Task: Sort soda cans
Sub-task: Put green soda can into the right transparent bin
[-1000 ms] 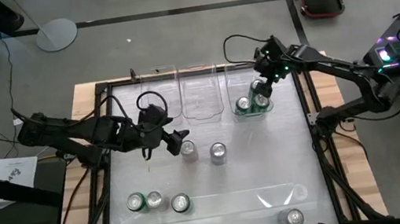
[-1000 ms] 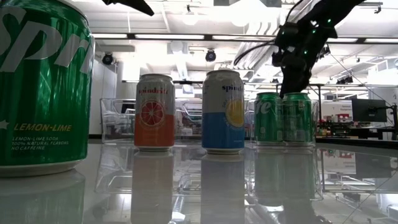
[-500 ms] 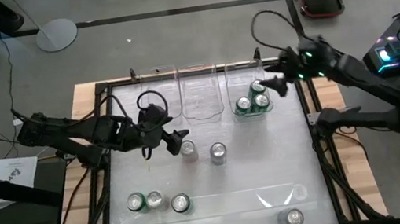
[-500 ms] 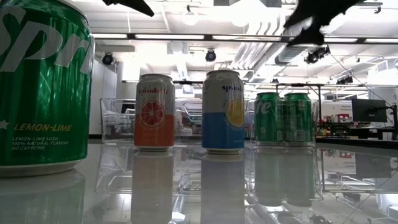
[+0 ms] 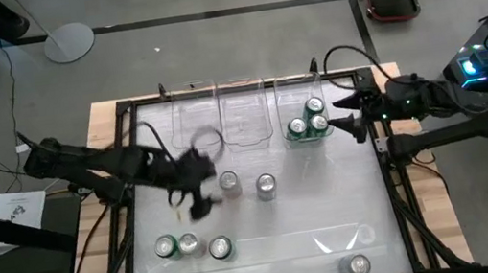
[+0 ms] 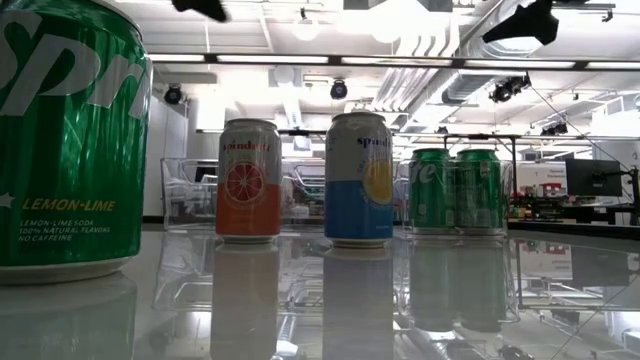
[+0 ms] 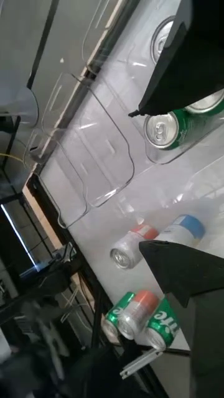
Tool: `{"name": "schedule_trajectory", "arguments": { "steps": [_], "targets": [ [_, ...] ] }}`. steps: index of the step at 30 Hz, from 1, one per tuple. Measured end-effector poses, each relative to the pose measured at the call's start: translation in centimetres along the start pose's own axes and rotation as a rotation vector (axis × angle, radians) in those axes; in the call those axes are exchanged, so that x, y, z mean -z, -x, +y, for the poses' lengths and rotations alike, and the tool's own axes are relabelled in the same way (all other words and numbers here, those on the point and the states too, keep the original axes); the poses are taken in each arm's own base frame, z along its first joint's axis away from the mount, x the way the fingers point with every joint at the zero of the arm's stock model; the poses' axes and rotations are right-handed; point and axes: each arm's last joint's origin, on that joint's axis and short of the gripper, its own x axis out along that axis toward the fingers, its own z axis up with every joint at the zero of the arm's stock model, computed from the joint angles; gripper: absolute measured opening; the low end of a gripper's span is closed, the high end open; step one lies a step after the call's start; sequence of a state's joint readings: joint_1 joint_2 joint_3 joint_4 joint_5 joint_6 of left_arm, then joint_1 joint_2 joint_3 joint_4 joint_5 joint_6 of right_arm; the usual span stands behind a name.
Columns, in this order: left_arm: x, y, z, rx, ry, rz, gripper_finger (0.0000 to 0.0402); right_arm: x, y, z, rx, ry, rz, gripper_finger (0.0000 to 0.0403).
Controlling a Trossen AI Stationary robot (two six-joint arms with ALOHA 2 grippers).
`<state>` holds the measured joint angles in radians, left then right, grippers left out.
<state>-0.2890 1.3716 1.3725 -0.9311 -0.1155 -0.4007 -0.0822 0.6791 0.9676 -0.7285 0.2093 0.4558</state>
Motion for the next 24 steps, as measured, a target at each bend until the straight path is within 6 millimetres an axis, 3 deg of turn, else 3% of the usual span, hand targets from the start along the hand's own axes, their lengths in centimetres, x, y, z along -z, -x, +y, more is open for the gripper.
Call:
{"name": "schedule_trajectory", "arguments": {
  "steps": [9, 12, 18, 24],
  "targets": [
    [2.0, -1.4, -5.8, 0.167, -0.304, 0.113, 0.0353, 0.6, -2.8, 1.7, 0.027, -0.035, 0.084, 0.033],
    [2.6, -1.9, -7.4, 0.22, -0.273, 0.132, 0.0353, 0.8, -3.7, 2.6, 0.007, 0.025, 0.094, 0.033],
    [2.9, -3.0, -9.5, 0.298, -0.004, 0.165, 0.0353, 0.9, -5.6, 4.0, 0.008, 0.094, 0.076, 0.033],
    [4.1, -2.5, -11.0, 0.336, -0.065, 0.184, 0.0353, 1.4, -6.8, 4.7, 0.006, 0.117, 0.108, 0.033]
  ]
}}
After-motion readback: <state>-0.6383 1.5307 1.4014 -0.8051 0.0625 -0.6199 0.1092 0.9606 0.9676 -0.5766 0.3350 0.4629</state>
